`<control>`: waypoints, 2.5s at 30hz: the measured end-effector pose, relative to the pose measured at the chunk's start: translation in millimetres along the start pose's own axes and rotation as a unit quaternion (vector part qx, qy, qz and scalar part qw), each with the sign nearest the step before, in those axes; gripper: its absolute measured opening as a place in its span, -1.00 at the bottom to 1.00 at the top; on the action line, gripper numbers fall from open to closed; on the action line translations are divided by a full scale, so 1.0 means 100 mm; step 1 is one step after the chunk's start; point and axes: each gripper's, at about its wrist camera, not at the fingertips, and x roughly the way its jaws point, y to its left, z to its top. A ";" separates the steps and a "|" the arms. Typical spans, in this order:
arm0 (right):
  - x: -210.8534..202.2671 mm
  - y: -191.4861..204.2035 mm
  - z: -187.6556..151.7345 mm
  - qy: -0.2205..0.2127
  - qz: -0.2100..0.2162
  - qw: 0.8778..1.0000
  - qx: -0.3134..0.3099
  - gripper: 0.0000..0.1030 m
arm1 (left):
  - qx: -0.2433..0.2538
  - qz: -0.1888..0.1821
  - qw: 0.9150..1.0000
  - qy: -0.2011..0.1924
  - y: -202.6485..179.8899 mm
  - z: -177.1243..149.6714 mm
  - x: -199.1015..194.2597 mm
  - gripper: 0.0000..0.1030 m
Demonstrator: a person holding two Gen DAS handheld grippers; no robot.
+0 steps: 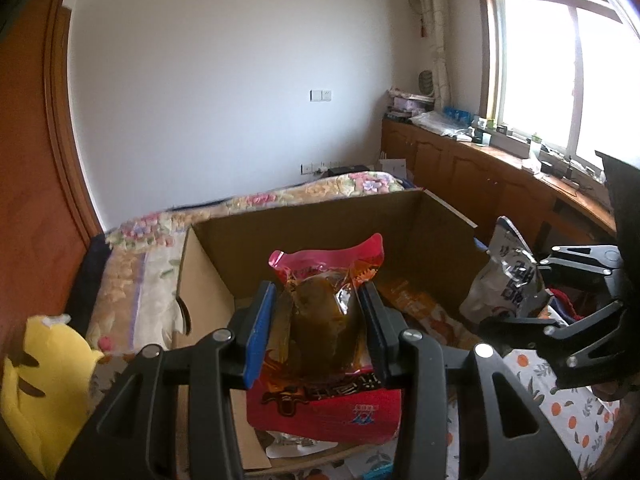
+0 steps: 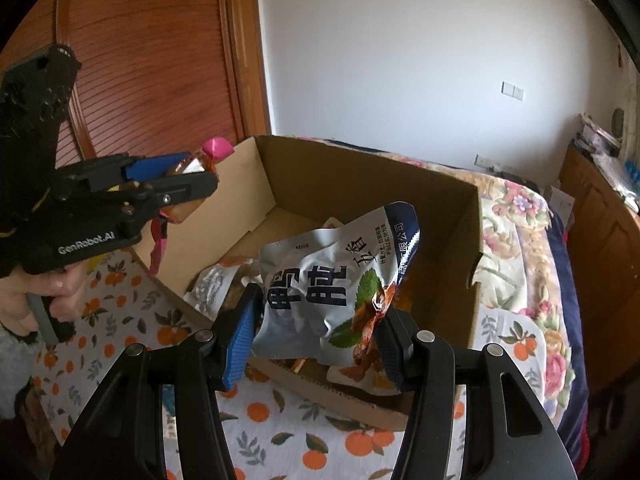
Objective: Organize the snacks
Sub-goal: 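Open both tools to drop the snacks into the box, then move both tools back toward the remaining snacks on the bedspread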
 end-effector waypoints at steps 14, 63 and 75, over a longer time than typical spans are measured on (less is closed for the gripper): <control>0.35 -0.06 0.06 0.027 -0.005 1.000 0.012 0.06 | -0.008 -0.003 1.000 0.026 -0.01 -0.13 0.13 -0.10; -0.18 0.22 -0.13 -0.020 -0.026 0.999 0.010 0.64 | -0.011 -0.020 1.000 0.020 -0.28 -0.85 -0.87 0.13; -0.23 0.78 -0.93 0.014 0.038 0.999 0.003 0.59 | -0.041 0.001 0.998 0.050 -0.19 -1.37 -0.94 0.14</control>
